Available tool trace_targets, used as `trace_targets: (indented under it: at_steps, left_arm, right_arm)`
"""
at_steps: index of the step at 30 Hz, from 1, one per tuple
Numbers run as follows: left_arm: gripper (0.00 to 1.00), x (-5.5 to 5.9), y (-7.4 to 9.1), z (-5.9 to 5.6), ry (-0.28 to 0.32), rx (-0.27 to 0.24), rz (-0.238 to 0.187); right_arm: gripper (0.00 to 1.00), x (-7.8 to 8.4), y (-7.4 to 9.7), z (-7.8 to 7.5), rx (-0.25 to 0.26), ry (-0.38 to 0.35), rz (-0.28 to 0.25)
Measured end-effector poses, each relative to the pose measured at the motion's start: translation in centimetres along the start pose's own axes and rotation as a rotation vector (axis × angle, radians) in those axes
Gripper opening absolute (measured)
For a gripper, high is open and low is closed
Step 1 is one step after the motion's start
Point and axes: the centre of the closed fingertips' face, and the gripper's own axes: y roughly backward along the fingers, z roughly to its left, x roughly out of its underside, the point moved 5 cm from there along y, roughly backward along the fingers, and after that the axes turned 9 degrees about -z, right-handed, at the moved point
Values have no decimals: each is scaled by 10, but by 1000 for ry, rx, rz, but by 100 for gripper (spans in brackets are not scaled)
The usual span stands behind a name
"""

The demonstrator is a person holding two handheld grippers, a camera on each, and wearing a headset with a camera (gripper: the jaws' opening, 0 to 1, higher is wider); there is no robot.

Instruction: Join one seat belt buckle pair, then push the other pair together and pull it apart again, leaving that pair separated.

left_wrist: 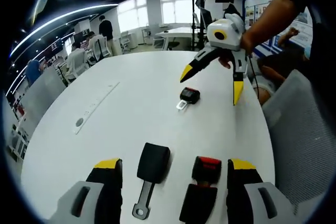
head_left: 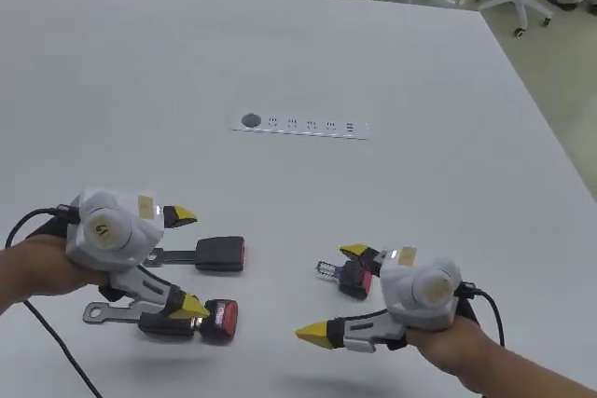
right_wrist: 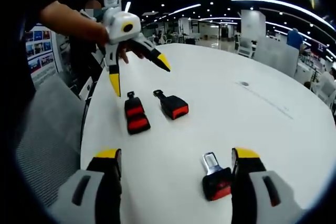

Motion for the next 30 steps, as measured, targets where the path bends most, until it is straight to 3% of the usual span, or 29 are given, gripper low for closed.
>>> trace_targets:
  at_steps: [10,17,19,21,30]
  left_arm:
    - [86,-6,-2,17,-14,1,7]
    - [85,0,-17,25,-9,32,25]
    - [85,2,-20,28,-5,35,25]
    - [85,4,-24,28,-1,43,31]
    - [82,19,-39,31,14,73,65]
  right_arm:
    - [87,9,16,-32,38,-14,34]
    - [84,27,21,-46,53,-26,73]
    - [83,35,22,-48,41,-60,92]
    - [82,44,22,-53,48,-47,126]
    - [80,59,15,-61,13,-65,157]
